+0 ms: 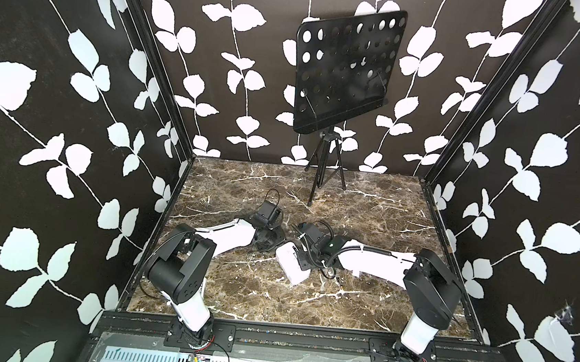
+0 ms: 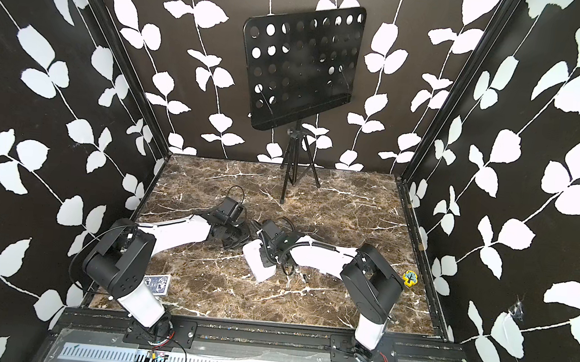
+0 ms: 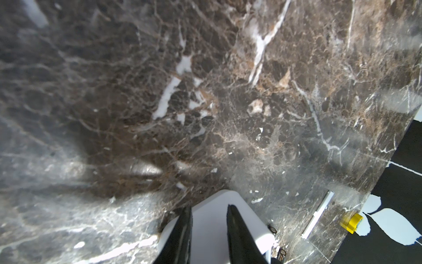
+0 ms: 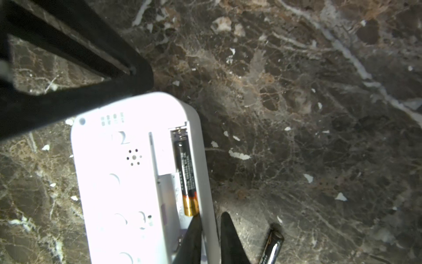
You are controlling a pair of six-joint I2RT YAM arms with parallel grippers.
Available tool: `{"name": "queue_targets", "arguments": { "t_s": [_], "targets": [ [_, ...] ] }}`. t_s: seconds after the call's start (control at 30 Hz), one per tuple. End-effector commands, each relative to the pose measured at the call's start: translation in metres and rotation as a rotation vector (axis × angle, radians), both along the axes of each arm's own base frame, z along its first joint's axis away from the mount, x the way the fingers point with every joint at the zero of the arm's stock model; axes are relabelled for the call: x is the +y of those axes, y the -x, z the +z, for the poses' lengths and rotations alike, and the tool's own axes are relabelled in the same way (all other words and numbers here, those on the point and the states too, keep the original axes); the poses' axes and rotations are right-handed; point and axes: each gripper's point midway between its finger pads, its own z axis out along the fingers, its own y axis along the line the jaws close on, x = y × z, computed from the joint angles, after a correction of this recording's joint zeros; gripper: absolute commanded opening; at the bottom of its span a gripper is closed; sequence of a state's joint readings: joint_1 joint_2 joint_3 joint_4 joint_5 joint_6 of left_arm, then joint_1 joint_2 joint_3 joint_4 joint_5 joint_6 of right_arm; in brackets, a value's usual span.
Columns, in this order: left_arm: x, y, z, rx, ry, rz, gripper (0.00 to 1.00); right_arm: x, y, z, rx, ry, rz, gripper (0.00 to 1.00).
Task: Insert the battery into the alarm
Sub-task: Install the battery in the alarm, then pick up the battery at the center of the board.
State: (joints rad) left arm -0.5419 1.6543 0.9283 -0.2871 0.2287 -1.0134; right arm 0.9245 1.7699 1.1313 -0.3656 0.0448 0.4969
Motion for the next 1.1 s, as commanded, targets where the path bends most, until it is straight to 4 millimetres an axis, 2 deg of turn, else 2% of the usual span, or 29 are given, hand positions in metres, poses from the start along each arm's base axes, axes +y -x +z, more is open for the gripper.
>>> {"name": "queue_targets", "arguments": {
  "t_s": [0.0, 0.23, 0.3, 0.33, 0.37, 0.43, 0.53, 0.57, 0.63, 0.8, 1.07],
  "targets": [
    [0.008, 0.012, -0.005, 0.027, -0.042, -0.029, 0.31, 0.004, -0.012, 0.009, -0.034, -0.007, -0.015, 0.17],
    [0.028, -0.004, 0.013, -0.007, -0.128, -0.023, 0.38, -0.012, -0.001, 0.038, -0.047, -0.031, -0.027, 0.25],
    [0.027, -0.012, 0.023, -0.031, -0.115, -0.013, 0.38, -0.018, 0.001, 0.048, -0.061, -0.04, -0.041, 0.28],
    [0.026, -0.016, 0.027, -0.043, -0.109, -0.01, 0.38, -0.022, 0.002, 0.047, -0.061, -0.031, -0.05, 0.29],
    [0.025, -0.018, 0.031, -0.052, -0.103, -0.007, 0.38, -0.026, 0.003, 0.059, -0.08, -0.052, -0.057, 0.31],
    [0.025, -0.022, 0.037, -0.068, -0.095, -0.003, 0.38, -0.035, 0.004, 0.059, -0.086, -0.031, -0.075, 0.31],
    [0.026, -0.019, 0.042, -0.079, -0.089, -0.003, 0.38, -0.054, 0.005, 0.042, -0.054, 0.035, -0.127, 0.29],
    [0.037, -0.006, 0.035, -0.04, -0.143, -0.021, 0.51, -0.059, 0.006, 0.035, -0.035, 0.055, -0.144, 0.28],
    [0.039, 0.001, 0.034, -0.038, -0.13, -0.011, 0.53, -0.065, 0.009, 0.02, 0.006, 0.074, -0.151, 0.27],
    [0.041, 0.018, 0.029, -0.024, -0.081, 0.0, 0.63, -0.068, 0.014, -0.011, 0.061, 0.139, -0.127, 0.25],
    [0.042, 0.041, 0.019, -0.005, -0.036, -0.011, 0.7, -0.063, 0.015, -0.029, 0.101, 0.162, -0.109, 0.24]
  ]
}}
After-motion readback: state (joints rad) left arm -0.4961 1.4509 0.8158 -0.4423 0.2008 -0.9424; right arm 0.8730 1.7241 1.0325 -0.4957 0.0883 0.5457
